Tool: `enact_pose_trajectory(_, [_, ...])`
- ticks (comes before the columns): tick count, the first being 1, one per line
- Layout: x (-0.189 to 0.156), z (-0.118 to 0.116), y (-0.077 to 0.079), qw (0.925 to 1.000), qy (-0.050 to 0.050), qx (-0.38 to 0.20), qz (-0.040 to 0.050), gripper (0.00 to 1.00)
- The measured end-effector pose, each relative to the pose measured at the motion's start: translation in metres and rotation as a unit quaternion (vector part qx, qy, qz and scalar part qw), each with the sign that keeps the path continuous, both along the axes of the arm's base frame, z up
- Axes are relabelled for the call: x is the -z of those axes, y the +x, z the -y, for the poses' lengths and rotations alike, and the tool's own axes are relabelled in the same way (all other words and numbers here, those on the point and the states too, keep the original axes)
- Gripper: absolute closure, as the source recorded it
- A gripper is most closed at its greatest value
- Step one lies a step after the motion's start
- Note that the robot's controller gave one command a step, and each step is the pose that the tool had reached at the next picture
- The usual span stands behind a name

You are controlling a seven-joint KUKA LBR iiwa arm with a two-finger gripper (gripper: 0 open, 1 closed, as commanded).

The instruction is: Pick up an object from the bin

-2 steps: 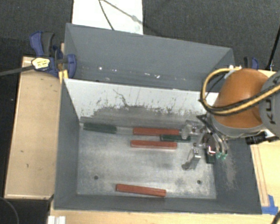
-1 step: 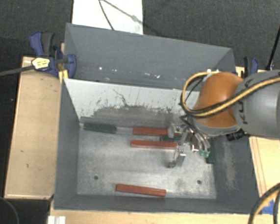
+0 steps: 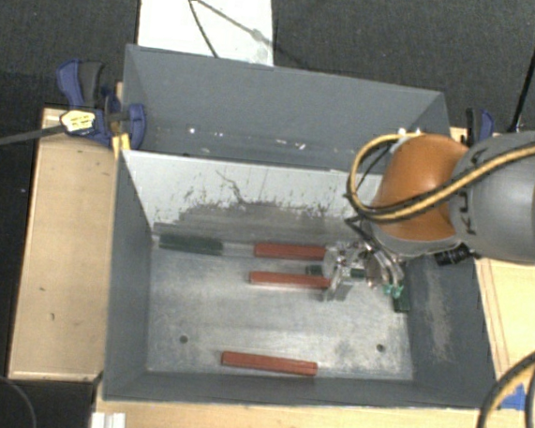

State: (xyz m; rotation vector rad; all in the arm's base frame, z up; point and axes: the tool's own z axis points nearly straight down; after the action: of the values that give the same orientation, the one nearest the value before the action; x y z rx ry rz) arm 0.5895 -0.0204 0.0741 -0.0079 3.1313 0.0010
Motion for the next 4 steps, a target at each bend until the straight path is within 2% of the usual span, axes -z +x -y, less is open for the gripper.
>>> enact_pose_trajectory(1, [-0.118, 0.000, -0.018, 0.9765, -0.002, -0.215, -0.0010, 1.00])
enact_pose_trajectory(2, [-0.116, 0.000, -0.018, 0.9768, -0.001, -0.214, -0.0024, 0.00])
enact_pose_trajectory(3, [-0.003, -0.074, -0.004, 0.9694, 0.001, -0.246, -0.0066, 0.00])
enact_pose_trajectory(4, [-0.008, -0.070, -0.002, 0.9702, -0.001, -0.242, -0.0033, 1.00])
